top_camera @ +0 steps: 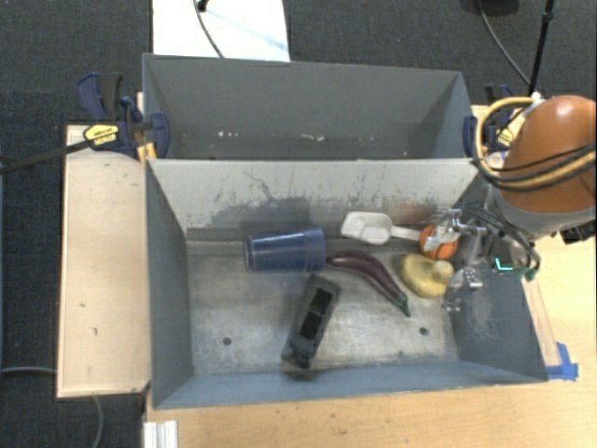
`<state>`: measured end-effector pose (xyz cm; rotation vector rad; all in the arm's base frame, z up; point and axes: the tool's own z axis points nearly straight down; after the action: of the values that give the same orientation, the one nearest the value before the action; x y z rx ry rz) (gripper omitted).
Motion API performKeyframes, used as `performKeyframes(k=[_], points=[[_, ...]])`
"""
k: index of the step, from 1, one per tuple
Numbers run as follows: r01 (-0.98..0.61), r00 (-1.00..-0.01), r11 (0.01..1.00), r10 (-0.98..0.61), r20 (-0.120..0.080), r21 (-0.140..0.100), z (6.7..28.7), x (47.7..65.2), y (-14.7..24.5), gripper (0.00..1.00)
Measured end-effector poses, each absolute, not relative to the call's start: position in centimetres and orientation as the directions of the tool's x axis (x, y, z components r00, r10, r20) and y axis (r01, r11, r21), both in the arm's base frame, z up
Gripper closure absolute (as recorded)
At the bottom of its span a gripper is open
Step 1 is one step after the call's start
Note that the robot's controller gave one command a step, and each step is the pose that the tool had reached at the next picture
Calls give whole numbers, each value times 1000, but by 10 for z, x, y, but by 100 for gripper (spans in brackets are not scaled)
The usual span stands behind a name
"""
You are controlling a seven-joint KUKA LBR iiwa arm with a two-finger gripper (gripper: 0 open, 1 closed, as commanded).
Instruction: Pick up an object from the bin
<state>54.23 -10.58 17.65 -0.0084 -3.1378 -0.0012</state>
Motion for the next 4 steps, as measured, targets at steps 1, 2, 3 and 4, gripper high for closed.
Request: performKeyframes(k=[1,2,3,4], points=[[2,-1000,1000,2,-3,0,180,544,-105,0],[77,-997,997,77,-8,1,110,543,-58,0],[345,-939,939,345,0,1,75,546,-38,0],[204,-979,979,204,-5,2,73,556,-49,0]])
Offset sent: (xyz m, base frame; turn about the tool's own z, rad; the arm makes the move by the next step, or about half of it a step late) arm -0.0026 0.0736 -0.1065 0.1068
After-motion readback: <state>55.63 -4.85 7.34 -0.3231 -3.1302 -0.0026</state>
